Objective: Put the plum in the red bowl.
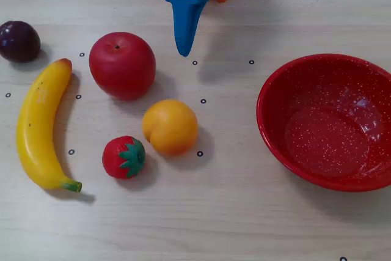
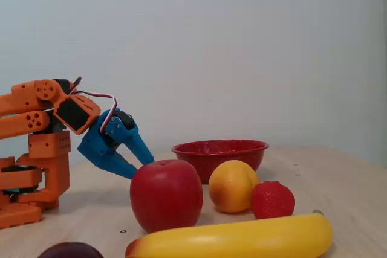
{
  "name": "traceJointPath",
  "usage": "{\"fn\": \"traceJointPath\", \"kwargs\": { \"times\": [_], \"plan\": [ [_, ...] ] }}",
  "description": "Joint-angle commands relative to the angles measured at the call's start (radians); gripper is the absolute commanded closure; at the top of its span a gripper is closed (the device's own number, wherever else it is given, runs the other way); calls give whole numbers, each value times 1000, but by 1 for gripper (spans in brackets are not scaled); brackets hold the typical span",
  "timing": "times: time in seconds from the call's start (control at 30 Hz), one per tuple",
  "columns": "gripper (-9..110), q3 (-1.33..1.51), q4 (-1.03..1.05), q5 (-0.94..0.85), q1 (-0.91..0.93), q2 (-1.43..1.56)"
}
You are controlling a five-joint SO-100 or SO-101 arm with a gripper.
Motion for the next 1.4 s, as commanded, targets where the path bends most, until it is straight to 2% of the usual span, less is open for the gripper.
{"fn": "traceJointPath", "kwargs": {
  "times": [0.0,1.0,1.2,1.37],
  "plan": [
    [101,9,14,-17,8,17],
    [101,9,9,37,43,8],
    [101,-91,-14,64,40,-161],
    [101,-367,6,103,3,-446]
  ]
}}
